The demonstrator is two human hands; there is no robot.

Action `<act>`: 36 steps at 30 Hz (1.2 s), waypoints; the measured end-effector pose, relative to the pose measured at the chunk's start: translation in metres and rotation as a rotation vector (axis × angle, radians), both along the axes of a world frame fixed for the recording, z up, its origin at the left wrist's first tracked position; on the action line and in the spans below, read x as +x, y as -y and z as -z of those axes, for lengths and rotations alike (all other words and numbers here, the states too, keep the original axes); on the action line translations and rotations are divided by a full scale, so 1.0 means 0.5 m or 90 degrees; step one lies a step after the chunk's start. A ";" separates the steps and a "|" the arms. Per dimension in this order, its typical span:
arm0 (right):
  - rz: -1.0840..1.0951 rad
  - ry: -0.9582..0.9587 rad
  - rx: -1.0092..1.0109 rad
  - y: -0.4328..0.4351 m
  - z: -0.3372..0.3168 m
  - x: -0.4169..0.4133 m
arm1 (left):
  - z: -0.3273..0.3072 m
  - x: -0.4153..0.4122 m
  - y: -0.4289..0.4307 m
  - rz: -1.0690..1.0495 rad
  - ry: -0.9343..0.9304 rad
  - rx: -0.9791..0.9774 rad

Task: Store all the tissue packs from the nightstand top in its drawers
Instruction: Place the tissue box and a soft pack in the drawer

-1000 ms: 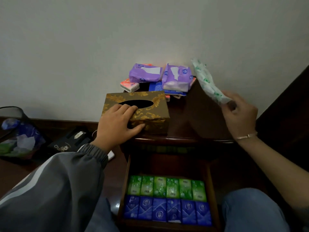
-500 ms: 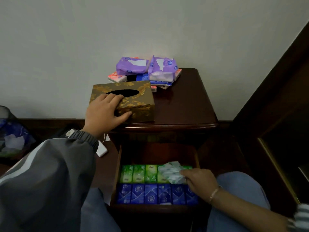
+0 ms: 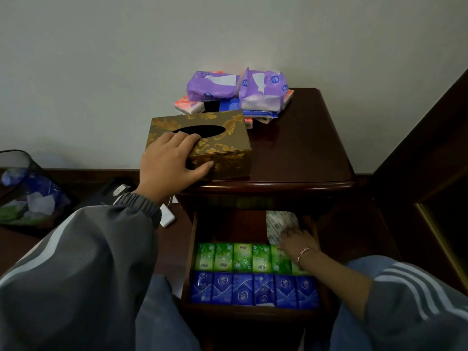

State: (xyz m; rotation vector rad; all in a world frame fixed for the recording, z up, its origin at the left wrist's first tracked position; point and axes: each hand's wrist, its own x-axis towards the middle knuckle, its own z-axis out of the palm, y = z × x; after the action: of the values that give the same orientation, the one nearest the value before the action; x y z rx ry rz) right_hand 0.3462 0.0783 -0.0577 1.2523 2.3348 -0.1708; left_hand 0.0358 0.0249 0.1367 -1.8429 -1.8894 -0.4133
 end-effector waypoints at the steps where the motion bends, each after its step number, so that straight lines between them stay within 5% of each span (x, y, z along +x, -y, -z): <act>1: -0.011 0.011 -0.024 0.006 0.002 0.008 | 0.000 0.000 0.000 0.001 0.002 0.000; 6: 0.025 -0.077 -0.062 0.028 -0.029 0.053 | -0.005 0.005 0.004 0.002 0.010 -0.006; 13: 0.144 -0.503 -0.135 0.078 -0.179 0.055 | -0.038 0.021 0.039 0.048 0.111 -0.058; 18: 0.415 -0.802 -0.440 0.112 -0.350 0.026 | -0.058 0.091 0.135 0.179 0.138 -0.059; 22: 0.521 -0.808 -0.701 0.144 -0.392 0.032 | -0.036 0.165 0.222 0.213 0.095 -0.083; 30: 0.697 -0.789 -0.682 0.218 -0.283 0.091 | 0.106 0.253 0.308 0.182 0.245 -0.140; 33: 0.793 -0.723 -0.662 0.205 -0.236 0.095 | 0.161 0.258 0.322 0.085 0.350 -0.152; 36: 0.894 -0.691 -0.676 0.169 -0.200 0.083 | 0.200 0.233 0.322 -0.106 0.626 -0.202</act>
State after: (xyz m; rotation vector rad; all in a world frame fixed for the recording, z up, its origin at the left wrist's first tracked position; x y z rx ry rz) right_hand 0.3878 -0.0064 0.0424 2.0018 0.8396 -2.5303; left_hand 0.1521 -0.1361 0.0365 -1.7928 -2.8495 -1.1768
